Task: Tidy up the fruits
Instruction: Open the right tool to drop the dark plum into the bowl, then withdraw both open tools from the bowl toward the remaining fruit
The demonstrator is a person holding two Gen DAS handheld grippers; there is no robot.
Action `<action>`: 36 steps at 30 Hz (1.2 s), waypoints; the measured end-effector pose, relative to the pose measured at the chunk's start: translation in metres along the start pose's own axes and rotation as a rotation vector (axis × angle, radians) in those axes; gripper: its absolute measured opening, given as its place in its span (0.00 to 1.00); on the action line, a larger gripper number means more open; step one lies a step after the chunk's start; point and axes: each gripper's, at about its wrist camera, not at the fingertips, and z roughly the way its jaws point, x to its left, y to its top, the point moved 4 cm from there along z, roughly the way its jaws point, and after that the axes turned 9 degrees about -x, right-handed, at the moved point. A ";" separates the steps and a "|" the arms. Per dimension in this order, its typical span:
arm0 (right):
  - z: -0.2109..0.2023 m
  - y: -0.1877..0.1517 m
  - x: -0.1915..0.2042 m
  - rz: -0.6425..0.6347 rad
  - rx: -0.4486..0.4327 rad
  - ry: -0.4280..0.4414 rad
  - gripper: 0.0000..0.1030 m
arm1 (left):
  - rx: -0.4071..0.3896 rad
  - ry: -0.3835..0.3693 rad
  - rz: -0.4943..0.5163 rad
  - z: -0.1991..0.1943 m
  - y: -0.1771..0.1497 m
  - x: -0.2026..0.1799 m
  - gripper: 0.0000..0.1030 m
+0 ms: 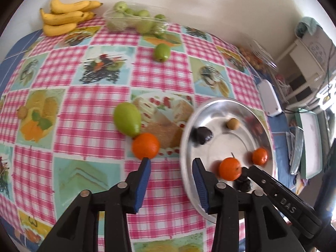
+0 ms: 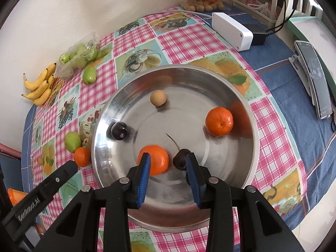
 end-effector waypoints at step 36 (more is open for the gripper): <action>0.007 -0.003 0.007 -0.071 0.008 -0.052 0.98 | 0.045 0.240 -0.023 0.019 -0.014 0.052 1.00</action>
